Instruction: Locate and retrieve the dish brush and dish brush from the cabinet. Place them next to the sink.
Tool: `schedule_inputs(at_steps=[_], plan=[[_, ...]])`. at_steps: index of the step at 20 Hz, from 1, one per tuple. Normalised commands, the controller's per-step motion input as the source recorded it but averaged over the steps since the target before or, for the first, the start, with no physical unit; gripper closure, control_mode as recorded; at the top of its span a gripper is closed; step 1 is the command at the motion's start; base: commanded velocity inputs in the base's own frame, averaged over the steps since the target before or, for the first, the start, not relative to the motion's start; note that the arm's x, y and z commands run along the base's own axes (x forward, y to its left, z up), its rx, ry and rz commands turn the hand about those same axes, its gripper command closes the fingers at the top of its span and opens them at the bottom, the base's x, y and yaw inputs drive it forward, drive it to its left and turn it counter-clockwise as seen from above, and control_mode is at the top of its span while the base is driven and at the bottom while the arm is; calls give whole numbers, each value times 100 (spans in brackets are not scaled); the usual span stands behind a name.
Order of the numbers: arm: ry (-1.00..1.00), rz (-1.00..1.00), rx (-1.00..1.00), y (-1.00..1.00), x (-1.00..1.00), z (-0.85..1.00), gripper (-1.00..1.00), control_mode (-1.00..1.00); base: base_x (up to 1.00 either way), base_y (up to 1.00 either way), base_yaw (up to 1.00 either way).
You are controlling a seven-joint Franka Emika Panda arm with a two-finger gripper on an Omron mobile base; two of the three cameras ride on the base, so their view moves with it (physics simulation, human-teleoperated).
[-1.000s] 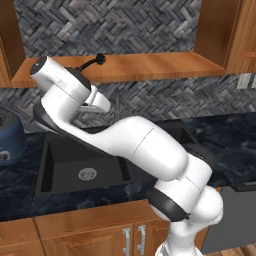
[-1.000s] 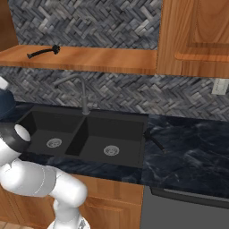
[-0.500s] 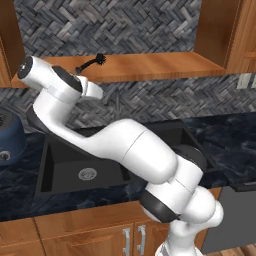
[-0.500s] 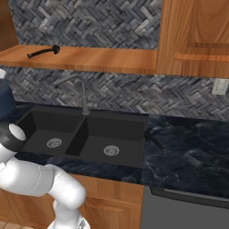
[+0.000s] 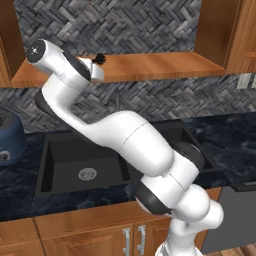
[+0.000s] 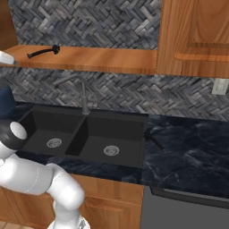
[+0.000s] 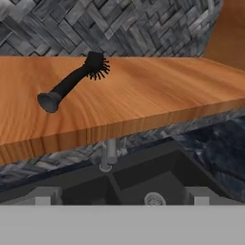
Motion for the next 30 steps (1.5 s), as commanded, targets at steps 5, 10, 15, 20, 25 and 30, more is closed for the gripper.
schedule_inputs(at_steps=[5, 10, 15, 20, 25, 30], plan=[[-4, 4, 0, 0, 13, 47, -100, -100, 0, 0, 0], [6, 2, -1, 0, 53, 4, -100, -100, 0, 0, 0], [12, 0, 0, 0, 62, 2, -100, -100, 0, 0, 0], [4, -2, 8, 1, 31, 28, -100, -100, 0, 0, 0], [3, -7, 10, 7, 27, 14, -100, -100, 0, 0, 0], [10, -13, 0, 23, 37, -16, -100, -100, 0, 0, 0]])
